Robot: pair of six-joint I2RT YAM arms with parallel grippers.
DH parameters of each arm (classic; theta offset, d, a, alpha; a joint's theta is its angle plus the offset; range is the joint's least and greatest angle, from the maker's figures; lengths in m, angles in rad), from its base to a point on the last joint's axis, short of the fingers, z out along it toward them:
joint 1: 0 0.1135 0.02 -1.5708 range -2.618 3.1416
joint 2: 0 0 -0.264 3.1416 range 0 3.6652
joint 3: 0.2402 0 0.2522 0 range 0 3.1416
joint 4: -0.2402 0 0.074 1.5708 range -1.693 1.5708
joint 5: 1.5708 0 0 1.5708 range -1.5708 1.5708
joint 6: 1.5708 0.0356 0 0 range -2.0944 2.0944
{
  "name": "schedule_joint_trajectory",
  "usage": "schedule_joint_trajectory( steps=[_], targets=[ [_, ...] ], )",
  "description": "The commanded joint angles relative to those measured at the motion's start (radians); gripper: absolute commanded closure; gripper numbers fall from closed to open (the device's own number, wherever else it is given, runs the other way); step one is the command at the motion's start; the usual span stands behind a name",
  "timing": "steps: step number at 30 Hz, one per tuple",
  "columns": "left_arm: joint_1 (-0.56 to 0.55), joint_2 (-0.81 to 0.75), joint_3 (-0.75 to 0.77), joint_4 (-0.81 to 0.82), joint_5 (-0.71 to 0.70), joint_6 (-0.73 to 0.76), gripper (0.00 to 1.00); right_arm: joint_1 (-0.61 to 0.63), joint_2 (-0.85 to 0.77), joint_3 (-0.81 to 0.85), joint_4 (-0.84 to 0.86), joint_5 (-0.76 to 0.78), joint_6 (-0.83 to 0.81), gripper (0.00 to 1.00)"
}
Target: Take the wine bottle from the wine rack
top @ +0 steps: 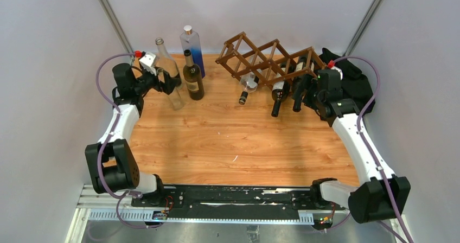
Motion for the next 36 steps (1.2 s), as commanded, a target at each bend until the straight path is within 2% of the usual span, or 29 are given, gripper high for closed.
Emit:
schedule_joint_trajectory(
  steps=[1, 11, 14, 16, 17, 21, 24, 25, 36],
  targets=[
    [0.01, -0.067, 0.078, -0.149, -0.022, 0.01, 0.0, -0.067, 0.077, 0.032, 0.087, -0.049, 0.023, 0.04],
    [0.017, -0.119, 0.401, -0.8, -0.113, 0.158, 0.0, -0.089, 0.288, 0.063, 0.212, -0.146, 0.03, 0.15],
    [0.018, -0.11, 0.501, -0.973, -0.112, 0.205, 0.0, -0.09, 0.334, 0.073, 0.214, -0.158, 0.034, 0.25],
    [0.017, -0.11, 0.545, -1.048, -0.107, 0.216, 0.0, -0.091, 0.344, 0.074, 0.216, -0.166, 0.036, 0.38],
    [0.018, -0.111, 0.557, -1.073, -0.106, 0.215, 0.0, -0.09, 0.344, 0.071, 0.218, -0.171, 0.038, 0.42],
    [0.017, -0.13, 0.571, -1.1, -0.073, 0.209, 0.0, -0.089, 0.314, 0.049, 0.226, -0.194, 0.043, 0.68],
    [0.017, -0.14, 0.571, -1.1, -0.042, 0.208, 0.0, -0.089, 0.269, 0.026, 0.231, -0.202, 0.042, 0.97],
    [0.017, -0.141, 0.57, -1.1, -0.033, 0.207, 0.0, -0.089, 0.25, 0.014, 0.23, -0.205, 0.044, 1.0],
    [0.017, -0.168, 0.523, -1.1, 0.072, 0.262, 0.0, -0.044, 0.003, -0.151, 0.194, -0.25, 0.072, 1.0]
  ],
)
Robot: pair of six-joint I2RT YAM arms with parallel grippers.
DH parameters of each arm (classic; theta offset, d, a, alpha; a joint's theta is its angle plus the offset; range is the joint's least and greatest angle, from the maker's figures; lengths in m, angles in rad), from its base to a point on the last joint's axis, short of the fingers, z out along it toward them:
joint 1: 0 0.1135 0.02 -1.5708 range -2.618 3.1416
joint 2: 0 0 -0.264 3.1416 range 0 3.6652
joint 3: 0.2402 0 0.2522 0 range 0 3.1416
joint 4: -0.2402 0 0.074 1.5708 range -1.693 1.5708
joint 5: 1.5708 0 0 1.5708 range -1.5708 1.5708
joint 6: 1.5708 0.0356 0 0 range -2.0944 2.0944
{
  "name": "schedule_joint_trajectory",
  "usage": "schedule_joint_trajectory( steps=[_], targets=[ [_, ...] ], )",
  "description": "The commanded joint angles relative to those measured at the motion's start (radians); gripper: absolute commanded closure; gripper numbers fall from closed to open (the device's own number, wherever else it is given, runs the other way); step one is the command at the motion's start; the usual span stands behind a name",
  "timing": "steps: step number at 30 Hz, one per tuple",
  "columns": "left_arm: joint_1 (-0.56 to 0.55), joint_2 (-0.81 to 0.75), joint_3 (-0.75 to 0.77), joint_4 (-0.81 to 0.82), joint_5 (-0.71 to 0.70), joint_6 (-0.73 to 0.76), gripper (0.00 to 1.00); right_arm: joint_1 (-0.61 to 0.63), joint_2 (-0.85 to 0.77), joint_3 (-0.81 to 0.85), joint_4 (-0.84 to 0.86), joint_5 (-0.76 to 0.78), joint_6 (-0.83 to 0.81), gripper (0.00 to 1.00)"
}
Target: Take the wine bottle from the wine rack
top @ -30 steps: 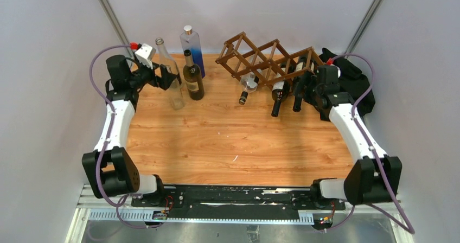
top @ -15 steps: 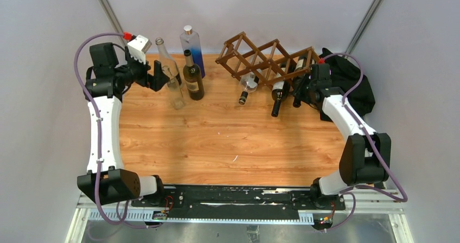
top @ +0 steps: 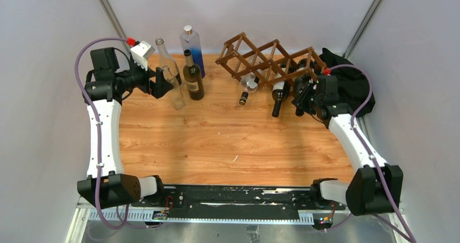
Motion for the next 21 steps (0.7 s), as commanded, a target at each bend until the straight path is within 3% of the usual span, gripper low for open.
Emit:
schedule_joint_trajectory(
  steps=[1, 14, 21],
  targets=[
    [0.006, -0.031, -0.022, -0.014, 0.076, 0.038, 0.0, 0.029, -0.131, -0.049, -0.022, -0.039, 0.026, 1.0],
    [-0.076, -0.038, -0.043, -0.014, 0.116, 0.115, 0.0, 0.043, -0.469, -0.066, -0.302, -0.139, 0.07, 1.0],
    [-0.252, -0.073, -0.077, -0.015, 0.078, 0.204, 0.0, 0.146, -0.511, 0.011, -0.499, -0.16, 0.061, 1.0]
  ],
)
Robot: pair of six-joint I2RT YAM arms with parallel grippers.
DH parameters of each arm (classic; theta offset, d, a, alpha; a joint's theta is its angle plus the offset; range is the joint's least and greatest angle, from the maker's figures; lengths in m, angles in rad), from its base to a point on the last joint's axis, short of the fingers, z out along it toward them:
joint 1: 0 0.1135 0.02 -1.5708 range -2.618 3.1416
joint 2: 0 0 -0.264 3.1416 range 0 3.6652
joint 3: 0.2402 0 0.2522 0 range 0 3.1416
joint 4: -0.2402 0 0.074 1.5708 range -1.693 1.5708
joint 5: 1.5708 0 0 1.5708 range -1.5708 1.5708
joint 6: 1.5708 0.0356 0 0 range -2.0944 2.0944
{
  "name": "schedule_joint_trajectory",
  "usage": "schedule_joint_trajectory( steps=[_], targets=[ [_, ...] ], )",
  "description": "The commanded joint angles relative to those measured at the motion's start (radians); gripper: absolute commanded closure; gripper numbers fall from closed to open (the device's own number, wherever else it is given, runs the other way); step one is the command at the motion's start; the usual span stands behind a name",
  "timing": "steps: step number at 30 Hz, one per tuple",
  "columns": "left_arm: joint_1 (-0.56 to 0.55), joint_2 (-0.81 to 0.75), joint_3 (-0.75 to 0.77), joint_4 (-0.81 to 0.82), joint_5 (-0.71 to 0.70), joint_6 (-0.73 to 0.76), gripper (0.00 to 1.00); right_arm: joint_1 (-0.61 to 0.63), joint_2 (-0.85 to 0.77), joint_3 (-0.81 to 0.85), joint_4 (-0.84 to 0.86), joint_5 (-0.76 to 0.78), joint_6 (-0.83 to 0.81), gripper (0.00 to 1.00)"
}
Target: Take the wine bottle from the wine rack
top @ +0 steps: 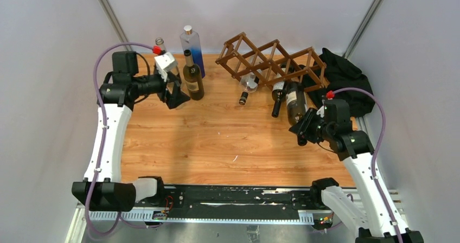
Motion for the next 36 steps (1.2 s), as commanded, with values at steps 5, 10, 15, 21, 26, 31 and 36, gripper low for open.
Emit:
schedule_joint_trajectory(
  steps=[5, 10, 15, 21, 26, 31, 36],
  targets=[
    [-0.181, -0.071, -0.076, -0.006, 0.021, 0.151, 0.0, 0.091, -0.063, 0.14, -0.115, -0.108, 0.009, 1.0],
    [-0.306, -0.147, -0.152, -0.005, -0.051, 0.309, 0.0, 0.172, -0.032, 0.218, -0.219, -0.135, 0.015, 1.0],
    [-0.378, -0.161, -0.154, 0.003, -0.08, 0.394, 0.0, 0.332, 0.06, 0.317, -0.294, -0.108, 0.037, 1.0],
    [-0.522, -0.219, -0.214, 0.074, -0.186, 0.496, 0.0, 0.577, 0.217, 0.419, -0.298, -0.046, 0.082, 1.0],
    [-0.676, -0.292, -0.345, 0.238, -0.289, 0.446, 0.0, 0.75, 0.421, 0.553, -0.247, 0.005, 0.047, 1.0],
    [-0.755, -0.351, -0.429, 0.279, -0.323, 0.397, 0.0, 0.825, 0.573, 0.695, -0.223, 0.006, -0.002, 1.0],
    [-0.799, -0.389, -0.488, 0.288, -0.344, 0.377, 0.0, 0.861, 0.687, 0.82, -0.247, -0.045, -0.045, 1.0]
  ],
)
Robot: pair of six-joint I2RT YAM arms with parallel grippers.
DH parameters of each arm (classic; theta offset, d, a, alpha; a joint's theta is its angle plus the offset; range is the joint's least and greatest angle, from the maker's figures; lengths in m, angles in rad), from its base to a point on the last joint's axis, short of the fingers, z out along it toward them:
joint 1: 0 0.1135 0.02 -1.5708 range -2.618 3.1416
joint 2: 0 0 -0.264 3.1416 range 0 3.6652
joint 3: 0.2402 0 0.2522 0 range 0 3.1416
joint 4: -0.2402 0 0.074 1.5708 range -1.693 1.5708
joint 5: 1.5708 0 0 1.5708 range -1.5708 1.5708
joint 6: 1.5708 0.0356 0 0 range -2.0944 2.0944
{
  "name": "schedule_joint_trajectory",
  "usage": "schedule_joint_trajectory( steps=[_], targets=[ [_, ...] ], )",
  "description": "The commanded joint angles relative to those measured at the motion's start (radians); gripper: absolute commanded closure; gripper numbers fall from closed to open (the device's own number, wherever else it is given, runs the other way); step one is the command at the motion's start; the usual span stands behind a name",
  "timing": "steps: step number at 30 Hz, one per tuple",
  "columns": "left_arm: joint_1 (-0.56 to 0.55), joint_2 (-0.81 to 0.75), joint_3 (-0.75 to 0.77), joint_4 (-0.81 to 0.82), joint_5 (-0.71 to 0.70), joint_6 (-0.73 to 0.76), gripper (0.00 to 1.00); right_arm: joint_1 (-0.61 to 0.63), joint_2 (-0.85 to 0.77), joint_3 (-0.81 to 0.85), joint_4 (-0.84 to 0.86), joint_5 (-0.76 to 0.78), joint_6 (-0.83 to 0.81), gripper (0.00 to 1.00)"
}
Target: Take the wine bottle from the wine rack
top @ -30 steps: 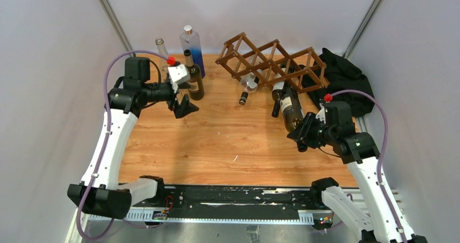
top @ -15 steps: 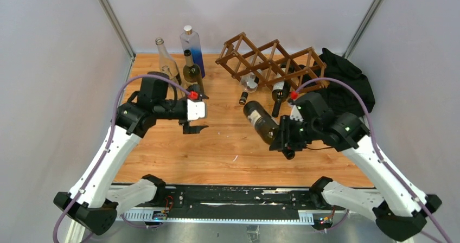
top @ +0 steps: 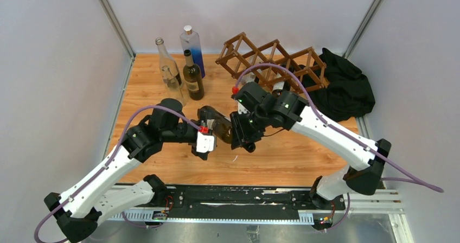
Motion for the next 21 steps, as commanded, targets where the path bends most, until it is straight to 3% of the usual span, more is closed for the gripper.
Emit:
schedule_joint_trajectory(
  steps=[1, 8, 13, 15, 17, 19, 20, 21],
  targets=[
    [-0.034, -0.037, -0.047, 0.048, -0.041, -0.026, 0.0, 0.04, 0.053, 0.149, 0.047, -0.035, -0.073, 1.0],
    [-0.055, -0.048, -0.115, 0.103, -0.128, 0.038, 0.0, 0.064, 0.133, 0.245, 0.042, -0.128, -0.083, 1.0],
    [-0.056, -0.055, -0.14, 0.128, -0.148, 0.064, 0.06, 0.063, 0.149, 0.251, 0.063, -0.182, -0.085, 1.0],
    [-0.056, -0.049, -0.14, 0.128, -0.153, 0.057, 0.14, 0.064, 0.151, 0.262, 0.065, -0.183, -0.094, 1.0],
    [-0.056, -0.047, -0.137, 0.128, -0.156, 0.054, 0.3, 0.063, 0.145, 0.257, 0.065, -0.177, -0.1, 0.98],
    [-0.056, -0.052, -0.136, 0.133, -0.161, 0.057, 0.56, 0.062, 0.132, 0.243, 0.068, -0.159, -0.101, 0.72],
    [-0.056, -0.058, -0.138, 0.155, -0.169, 0.04, 0.71, 0.06, 0.121, 0.236, 0.068, -0.14, -0.105, 0.48],
    [-0.056, -0.063, -0.141, 0.167, -0.18, 0.026, 0.87, 0.057, 0.109, 0.236, 0.07, -0.115, -0.112, 0.33]
  ],
)
